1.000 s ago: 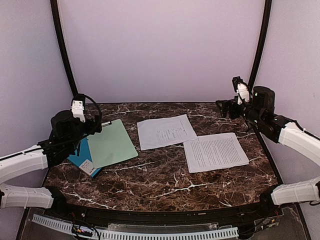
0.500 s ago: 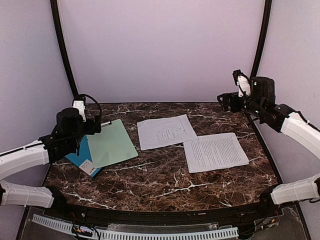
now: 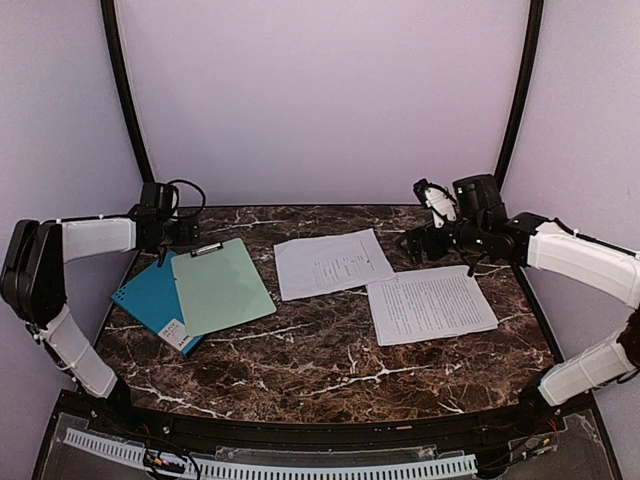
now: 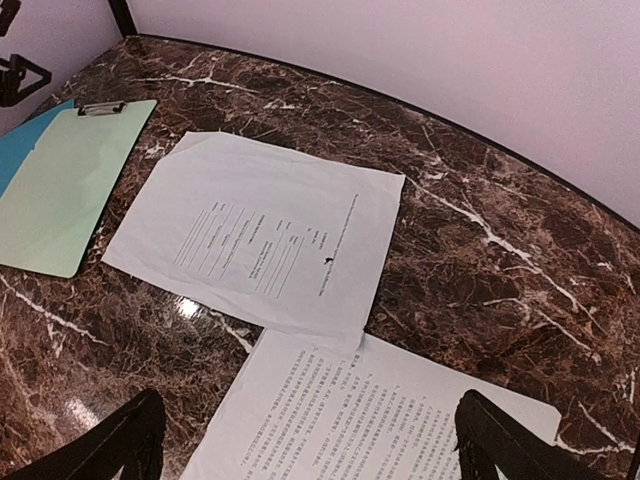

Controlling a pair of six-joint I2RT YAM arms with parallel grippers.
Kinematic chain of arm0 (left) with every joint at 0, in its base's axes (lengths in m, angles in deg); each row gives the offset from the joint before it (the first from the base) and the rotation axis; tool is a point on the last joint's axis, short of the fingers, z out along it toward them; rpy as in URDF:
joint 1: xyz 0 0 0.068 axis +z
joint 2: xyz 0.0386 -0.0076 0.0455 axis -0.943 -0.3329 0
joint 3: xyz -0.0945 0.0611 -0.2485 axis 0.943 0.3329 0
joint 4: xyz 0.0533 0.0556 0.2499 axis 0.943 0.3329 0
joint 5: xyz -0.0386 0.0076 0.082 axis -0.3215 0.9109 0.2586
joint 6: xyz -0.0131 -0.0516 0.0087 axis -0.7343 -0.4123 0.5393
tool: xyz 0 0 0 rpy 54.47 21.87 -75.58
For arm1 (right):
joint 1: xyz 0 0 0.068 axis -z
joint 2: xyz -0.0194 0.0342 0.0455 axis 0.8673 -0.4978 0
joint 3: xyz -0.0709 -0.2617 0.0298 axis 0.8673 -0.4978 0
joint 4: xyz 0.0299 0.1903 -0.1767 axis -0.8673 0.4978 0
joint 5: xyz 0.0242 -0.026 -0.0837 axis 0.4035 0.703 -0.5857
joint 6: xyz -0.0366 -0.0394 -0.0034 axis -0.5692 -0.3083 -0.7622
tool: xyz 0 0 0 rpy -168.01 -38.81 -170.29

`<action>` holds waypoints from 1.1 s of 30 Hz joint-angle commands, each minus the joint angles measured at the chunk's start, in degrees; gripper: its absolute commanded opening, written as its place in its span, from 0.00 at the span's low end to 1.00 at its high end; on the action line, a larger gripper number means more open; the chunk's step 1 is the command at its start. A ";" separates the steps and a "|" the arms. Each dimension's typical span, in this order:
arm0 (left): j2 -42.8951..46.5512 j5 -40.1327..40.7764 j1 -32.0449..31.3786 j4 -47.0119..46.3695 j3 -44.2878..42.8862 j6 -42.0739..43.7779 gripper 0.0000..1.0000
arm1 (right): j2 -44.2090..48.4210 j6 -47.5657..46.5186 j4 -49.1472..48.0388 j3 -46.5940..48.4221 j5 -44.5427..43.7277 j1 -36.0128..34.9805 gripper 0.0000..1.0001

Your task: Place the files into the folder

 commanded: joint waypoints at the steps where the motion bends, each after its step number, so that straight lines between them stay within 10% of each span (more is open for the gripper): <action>1: -11.16 -7.67 1.09 8.85 -12.81 9.07 0.94 | -1.54 0.35 -1.37 -1.87 2.40 -1.51 0.99; 14: -36.32 -17.77 2.70 27.96 -40.86 26.63 0.95 | -4.01 1.33 -2.76 -5.43 4.16 -2.96 0.99; 33: -39.78 -25.68 4.38 40.49 -41.78 25.04 0.57 | -7.72 2.78 -2.48 -4.32 4.16 -5.30 0.99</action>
